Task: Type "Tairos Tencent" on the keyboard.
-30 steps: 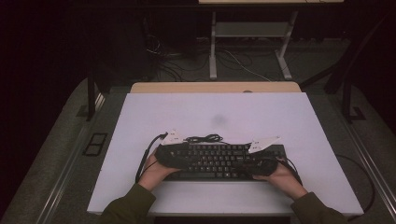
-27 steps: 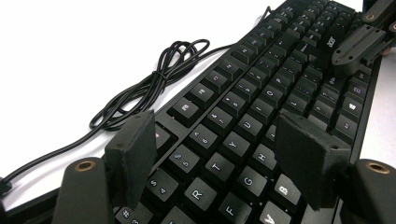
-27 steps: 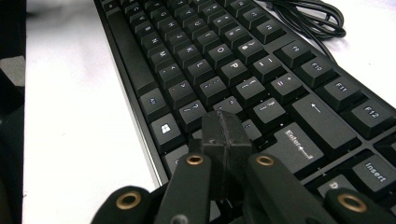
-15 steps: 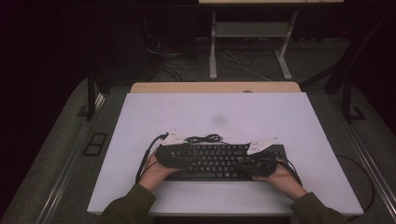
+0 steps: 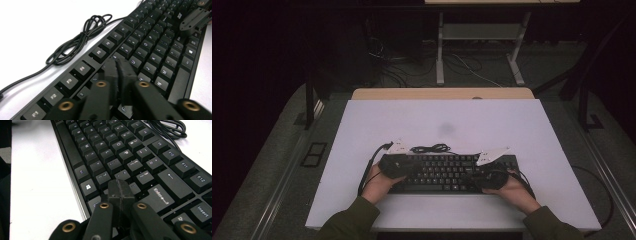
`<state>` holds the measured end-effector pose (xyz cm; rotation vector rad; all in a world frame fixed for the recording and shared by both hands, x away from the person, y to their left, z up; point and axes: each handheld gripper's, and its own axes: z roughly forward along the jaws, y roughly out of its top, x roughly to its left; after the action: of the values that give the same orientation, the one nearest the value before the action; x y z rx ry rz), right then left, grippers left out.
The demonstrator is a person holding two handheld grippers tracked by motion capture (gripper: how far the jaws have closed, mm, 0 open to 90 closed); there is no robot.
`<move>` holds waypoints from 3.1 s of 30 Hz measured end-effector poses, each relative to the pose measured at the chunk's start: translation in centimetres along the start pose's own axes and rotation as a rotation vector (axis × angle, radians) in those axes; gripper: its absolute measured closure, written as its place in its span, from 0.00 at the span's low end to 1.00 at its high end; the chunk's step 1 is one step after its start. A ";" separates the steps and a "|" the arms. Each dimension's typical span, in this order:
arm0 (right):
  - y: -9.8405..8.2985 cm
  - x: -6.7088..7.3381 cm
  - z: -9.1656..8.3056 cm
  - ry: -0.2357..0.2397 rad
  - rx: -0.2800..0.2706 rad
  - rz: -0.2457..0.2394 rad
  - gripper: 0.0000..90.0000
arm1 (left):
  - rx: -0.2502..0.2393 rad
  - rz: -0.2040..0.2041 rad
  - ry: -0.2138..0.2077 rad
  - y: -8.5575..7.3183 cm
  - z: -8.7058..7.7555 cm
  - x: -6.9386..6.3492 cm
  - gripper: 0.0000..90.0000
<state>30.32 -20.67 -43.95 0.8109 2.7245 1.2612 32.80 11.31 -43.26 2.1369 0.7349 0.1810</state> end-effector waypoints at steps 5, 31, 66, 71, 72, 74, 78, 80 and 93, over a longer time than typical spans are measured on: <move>0.0 0.0 0.0 0.000 0.000 0.000 0.99 | 0.016 0.004 -0.006 0.0 0.2 -0.1 0.99; 0.0 0.0 0.0 0.001 0.000 0.001 0.99 | 0.022 -0.006 -0.028 0.1 0.0 0.0 0.99; 0.8 -0.9 -0.6 -0.039 -0.143 0.067 0.39 | -0.017 -0.029 0.010 -0.6 -1.2 0.2 0.52; 1.3 -1.0 -0.3 -0.035 -0.148 0.064 0.32 | -0.020 -0.045 0.022 -1.1 -1.7 0.1 0.52; 1.4 -0.9 -0.2 -0.036 -0.147 0.064 0.32 | -0.020 -0.040 0.025 -1.2 -1.8 0.2 0.52; 1.6 -0.9 0.0 -0.031 -0.147 0.056 0.31 | -0.019 -0.042 0.030 -1.3 -2.1 0.2 0.52; 1.9 -0.9 0.3 -0.021 -0.150 0.044 0.30 | -0.030 -0.053 0.048 -1.7 -2.5 0.2 0.55; 2.1 -0.9 0.5 -0.018 -0.152 0.038 0.30 | -0.036 -0.057 0.057 -1.9 -2.7 0.2 0.57; 3.2 -0.8 1.7 0.007 -0.149 0.009 0.28 | -0.035 -0.077 0.106 -3.0 -3.8 0.6 0.81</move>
<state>32.84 -18.16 -42.92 0.8056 2.5962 1.4504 30.54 15.65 -43.19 2.0741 0.8677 0.2658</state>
